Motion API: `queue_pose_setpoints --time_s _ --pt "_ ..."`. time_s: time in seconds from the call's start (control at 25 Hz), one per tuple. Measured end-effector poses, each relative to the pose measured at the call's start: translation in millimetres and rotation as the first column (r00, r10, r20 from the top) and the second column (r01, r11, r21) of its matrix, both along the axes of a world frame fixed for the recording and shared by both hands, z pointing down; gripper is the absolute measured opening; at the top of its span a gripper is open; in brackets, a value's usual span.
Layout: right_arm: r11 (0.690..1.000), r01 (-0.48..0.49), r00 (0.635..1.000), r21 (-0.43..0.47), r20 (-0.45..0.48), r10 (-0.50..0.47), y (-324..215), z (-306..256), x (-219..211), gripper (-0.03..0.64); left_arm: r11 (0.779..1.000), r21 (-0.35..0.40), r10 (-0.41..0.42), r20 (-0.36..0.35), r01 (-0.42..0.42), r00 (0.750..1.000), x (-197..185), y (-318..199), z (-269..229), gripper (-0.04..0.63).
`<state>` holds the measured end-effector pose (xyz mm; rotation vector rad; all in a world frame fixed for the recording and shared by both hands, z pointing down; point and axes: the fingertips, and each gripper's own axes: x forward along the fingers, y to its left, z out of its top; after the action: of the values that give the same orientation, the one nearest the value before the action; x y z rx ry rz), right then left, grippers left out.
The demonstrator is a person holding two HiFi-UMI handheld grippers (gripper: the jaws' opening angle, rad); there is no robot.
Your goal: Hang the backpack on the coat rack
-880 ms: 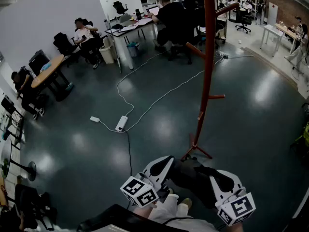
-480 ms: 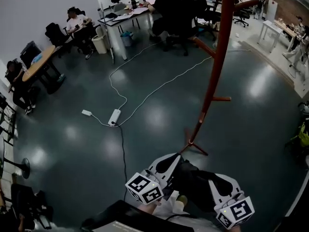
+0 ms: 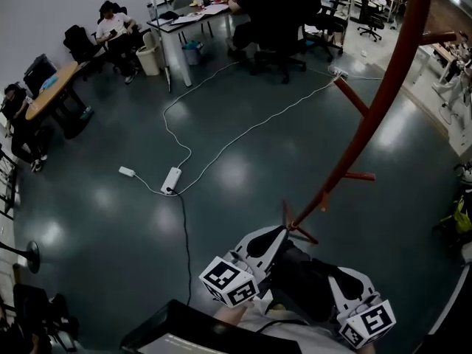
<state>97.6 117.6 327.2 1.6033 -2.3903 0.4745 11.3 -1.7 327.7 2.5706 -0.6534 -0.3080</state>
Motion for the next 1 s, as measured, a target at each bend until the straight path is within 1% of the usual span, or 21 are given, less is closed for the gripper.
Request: queue_pose_setpoints --time_s 0.12,0.2,0.36,0.44,0.64,1.0 --pt "1.0 -0.017 1.0 0.007 -0.009 0.017 -22 3 4 0.043 1.0 0.002 0.026 0.017 -0.026 1.0 3 -12 14 0.009" --pt "1.0 -0.026 1.0 0.016 -0.016 0.026 -41 5 8 0.043 0.999 -0.01 0.031 0.017 -0.03 0.999 6 -23 23 0.009" --pt "1.0 -0.015 1.0 0.015 -0.018 0.015 -73 7 16 0.043 0.999 -0.052 0.008 0.011 -0.007 1.0 12 -37 35 0.009" --pt "1.0 -0.013 1.0 0.018 -0.01 0.013 -86 9 21 0.043 0.998 -0.062 -0.011 0.012 0.012 1.0 16 -45 39 0.009" --pt "1.0 0.007 1.0 0.011 -0.02 -0.007 -118 18 38 0.043 0.995 -0.08 -0.058 -0.013 0.057 0.998 30 -65 47 0.009" --pt "1.0 -0.005 1.0 0.0 -0.012 0.005 -148 43 64 0.043 0.99 -0.112 -0.086 -0.039 0.081 0.996 53 -81 80 0.009"
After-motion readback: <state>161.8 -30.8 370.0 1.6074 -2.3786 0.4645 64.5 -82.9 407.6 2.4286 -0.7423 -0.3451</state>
